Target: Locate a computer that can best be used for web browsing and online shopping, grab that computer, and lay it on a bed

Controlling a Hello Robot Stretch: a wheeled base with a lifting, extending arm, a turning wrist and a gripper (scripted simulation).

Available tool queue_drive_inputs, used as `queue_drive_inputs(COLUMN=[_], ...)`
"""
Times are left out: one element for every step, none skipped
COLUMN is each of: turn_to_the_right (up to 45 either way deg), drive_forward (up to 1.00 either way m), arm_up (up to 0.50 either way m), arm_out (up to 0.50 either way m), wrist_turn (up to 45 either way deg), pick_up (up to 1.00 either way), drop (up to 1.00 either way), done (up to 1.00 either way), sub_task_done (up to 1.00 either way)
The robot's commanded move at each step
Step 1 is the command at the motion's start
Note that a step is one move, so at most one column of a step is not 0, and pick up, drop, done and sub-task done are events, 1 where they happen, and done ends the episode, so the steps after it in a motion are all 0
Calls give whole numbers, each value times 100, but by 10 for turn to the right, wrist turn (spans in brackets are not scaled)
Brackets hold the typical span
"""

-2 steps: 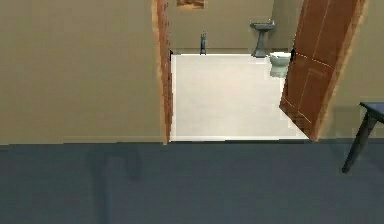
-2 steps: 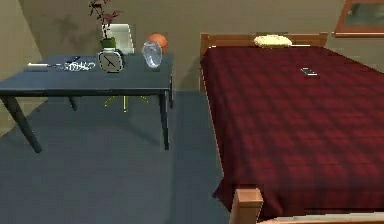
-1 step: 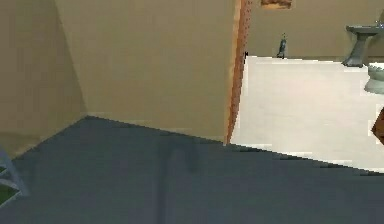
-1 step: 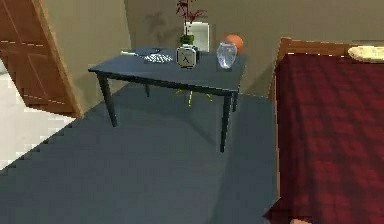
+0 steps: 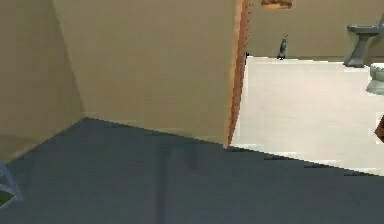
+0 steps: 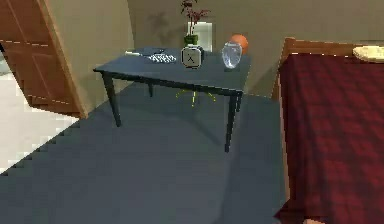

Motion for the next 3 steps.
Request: queue_drive_inputs(turn_to_the_right=[270,0,30], drive_forward=[0,100,0], arm_up=[0,0,0], arm_out=[0,0,0], wrist_turn=[0,0,0], pick_up=[0,0,0], drop=[0,0,0], done=[0,0,0], sub_task_done=[0,0,0])
